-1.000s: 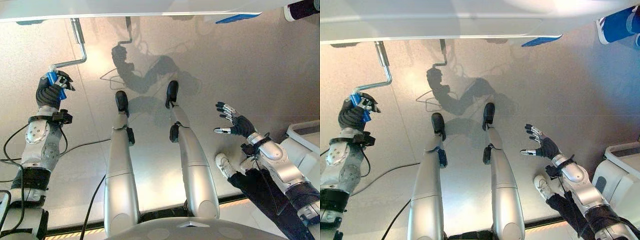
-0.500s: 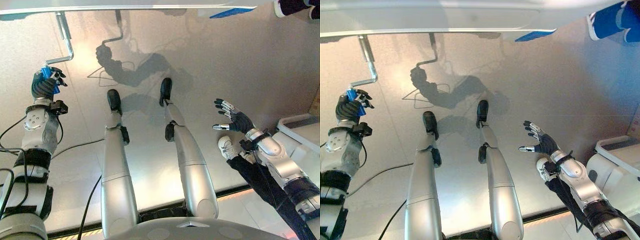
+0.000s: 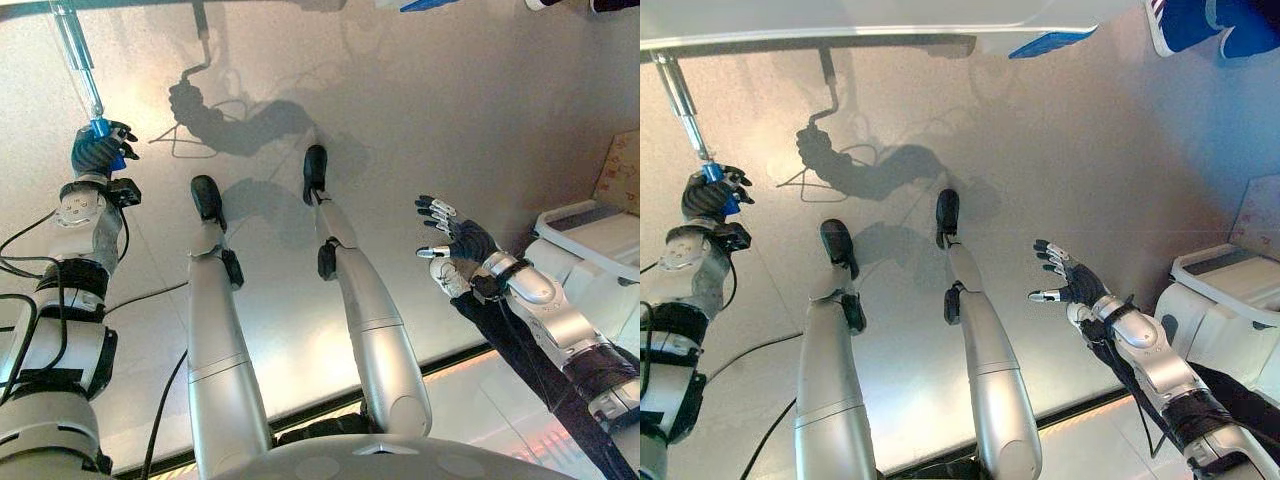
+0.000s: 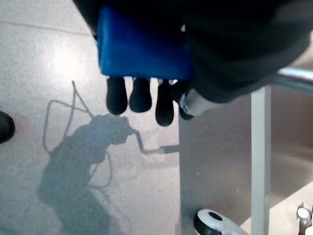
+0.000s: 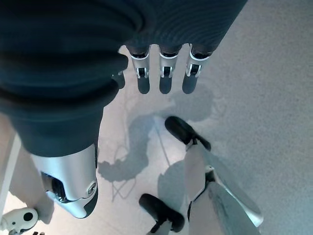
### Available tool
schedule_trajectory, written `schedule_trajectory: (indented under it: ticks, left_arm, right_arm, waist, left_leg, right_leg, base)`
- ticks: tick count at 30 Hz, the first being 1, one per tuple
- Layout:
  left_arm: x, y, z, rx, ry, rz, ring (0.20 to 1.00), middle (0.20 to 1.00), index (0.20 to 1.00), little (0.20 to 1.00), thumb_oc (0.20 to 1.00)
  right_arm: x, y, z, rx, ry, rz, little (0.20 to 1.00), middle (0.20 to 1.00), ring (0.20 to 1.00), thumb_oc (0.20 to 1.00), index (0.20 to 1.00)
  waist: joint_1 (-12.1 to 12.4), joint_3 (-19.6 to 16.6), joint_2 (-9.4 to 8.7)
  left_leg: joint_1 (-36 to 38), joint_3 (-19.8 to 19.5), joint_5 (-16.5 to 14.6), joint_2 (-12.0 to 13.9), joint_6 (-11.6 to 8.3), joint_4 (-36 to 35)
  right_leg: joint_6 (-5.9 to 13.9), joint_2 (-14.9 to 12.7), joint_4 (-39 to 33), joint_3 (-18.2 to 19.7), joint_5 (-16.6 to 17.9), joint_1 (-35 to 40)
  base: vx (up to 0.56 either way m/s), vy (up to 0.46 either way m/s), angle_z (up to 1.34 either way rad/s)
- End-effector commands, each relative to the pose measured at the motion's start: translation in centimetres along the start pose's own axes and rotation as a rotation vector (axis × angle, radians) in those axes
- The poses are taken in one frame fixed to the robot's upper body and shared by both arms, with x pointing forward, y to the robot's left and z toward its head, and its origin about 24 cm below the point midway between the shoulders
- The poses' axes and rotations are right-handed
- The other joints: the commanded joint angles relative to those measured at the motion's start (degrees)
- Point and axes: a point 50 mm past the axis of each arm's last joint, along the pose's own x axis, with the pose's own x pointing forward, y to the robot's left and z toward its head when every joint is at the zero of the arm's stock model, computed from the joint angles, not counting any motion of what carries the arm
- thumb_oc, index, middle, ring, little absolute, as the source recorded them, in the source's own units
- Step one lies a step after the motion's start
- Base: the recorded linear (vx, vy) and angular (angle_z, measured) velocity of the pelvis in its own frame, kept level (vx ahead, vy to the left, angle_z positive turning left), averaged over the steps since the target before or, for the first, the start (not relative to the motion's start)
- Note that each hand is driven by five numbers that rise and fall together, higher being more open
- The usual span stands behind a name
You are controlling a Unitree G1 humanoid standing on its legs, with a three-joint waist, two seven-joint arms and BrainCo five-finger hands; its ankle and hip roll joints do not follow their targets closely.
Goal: Raise the hospital bed
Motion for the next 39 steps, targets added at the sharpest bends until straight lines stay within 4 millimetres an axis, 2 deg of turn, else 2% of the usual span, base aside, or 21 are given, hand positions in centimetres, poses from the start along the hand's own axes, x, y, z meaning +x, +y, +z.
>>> schedule_trajectory:
  ticks: [1,4,7,9,10,17,23,35,39]
  left_arm:
    - [-0.3,0.4,-0.1,0.011,-0.003,0.025,0.200,0.200,0.200,0.200,0.200]
    - [-0.2,-0.7,0.3,0.021,-0.025,-0.012,0.200,0.200,0.200,0.200,0.200]
    - [-0.4,-3.2,0.7,0.030,-0.058,-0.114,0.200,0.200,0.200,0.200,0.200]
    - [-0.4,-3.6,0.6,0.025,-0.057,-0.123,0.200,0.200,0.200,0.200,0.200]
    - [-0.5,-4.4,0.6,0.018,-0.062,-0.145,0.200,0.200,0.200,0.200,0.200]
    - [-0.7,-5.9,0.0,-0.019,-0.052,-0.182,0.200,0.200,0.200,0.200,0.200]
    - [-0.7,-6.1,-0.6,-0.035,-0.026,-0.173,0.200,0.200,0.200,0.200,0.200]
    - [-0.5,-6.2,-0.5,-0.030,-0.023,-0.168,0.200,0.200,0.200,0.200,0.200]
    - [-0.6,-6.3,-1.2,-0.036,-0.002,-0.165,0.200,0.200,0.200,0.200,0.200]
  right_arm:
    - [-0.7,-0.4,0.8,0.001,-0.018,0.017,1.000,1.000,1.000,1.000,1.000]
    - [-0.7,-0.4,0.7,-0.003,-0.013,0.018,1.000,1.000,1.000,1.000,1.000]
    - [-0.6,-0.4,0.6,-0.007,-0.004,0.019,1.000,1.000,1.000,1.000,1.000]
    - [-0.5,-0.4,0.4,-0.008,0.005,0.018,1.000,1.000,1.000,1.000,1.000]
    - [-0.3,-0.2,0.3,-0.006,0.008,0.023,1.000,1.000,1.000,1.000,1.000]
    - [0.4,0.1,0.5,-0.015,0.002,0.034,1.000,1.000,1.000,1.000,1.000]
    - [0.7,0.4,0.7,-0.015,-0.006,0.043,1.000,1.000,1.000,1.000,1.000]
    - [0.5,0.1,1.0,-0.024,-0.016,0.036,1.000,1.000,1.000,1.000,1.000]
    - [0.3,0.0,0.9,-0.022,-0.010,0.034,1.000,1.000,1.000,1.000,1.000]
  waist:
    - [1.9,0.5,-4.36]
    - [1.9,0.5,-4.25]
    - [1.8,0.5,-3.85]
    - [1.9,0.5,-3.70]
    - [1.8,0.5,-3.54]
    - [1.9,0.5,-2.86]
    - [1.7,0.5,-2.49]
    - [1.7,0.5,-1.44]
    - [1.8,0.4,-1.18]
  left_leg:
    - [5.6,2.1,0.1,-3.5,3.86,-5.3]
    - [5.7,2.1,0.1,-3.6,3.88,-5.3]
    - [6.0,2.3,0.1,-3.8,3.97,-5.1]
    - [6.1,2.4,0.2,-3.8,3.95,-5.0]
    - [6.5,2.6,0.2,-3.8,3.93,-5.1]
    - [8.7,3.6,0.4,-3.6,3.81,-6.0]
    - [9.7,3.9,1.0,-3.3,3.45,-6.8]
    - [9.6,3.5,2.5,-3.3,3.06,-7.8]
    - [9.7,3.3,2.9,-3.3,2.98,-8.2]
  right_leg:
    - [5.64,-2.3,7.2,0.2,-6.2,1.8]
    - [5.56,-2.3,7.3,0.3,-6.2,1.8]
    - [5.49,-2.3,7.8,0.4,-6.0,1.8]
    - [5.45,-2.3,8.0,0.4,-6.0,1.8]
    - [5.40,-2.4,8.1,0.5,-5.9,2.1]
    - [5.15,-2.3,7.4,0.9,-5.5,3.7]
    - [4.95,-2.3,6.7,1.0,-5.3,4.7]
    - [4.54,-2.1,6.7,0.7,-5.2,4.6]
    - [4.44,-2.2,6.8,0.6,-5.1,4.7]
  base:
    - [0.00,0.000,0.00]
    - [0.00,0.000,0.00]
    - [0.00,0.000,0.00]
    - [0.00,0.000,0.00]
    - [0.00,0.000,0.00]
    - [-0.02,-0.016,-0.03]
    - [-0.03,-0.049,-0.05]
    - [-0.02,-0.044,-0.02]
    - [-0.01,-0.032,0.02]
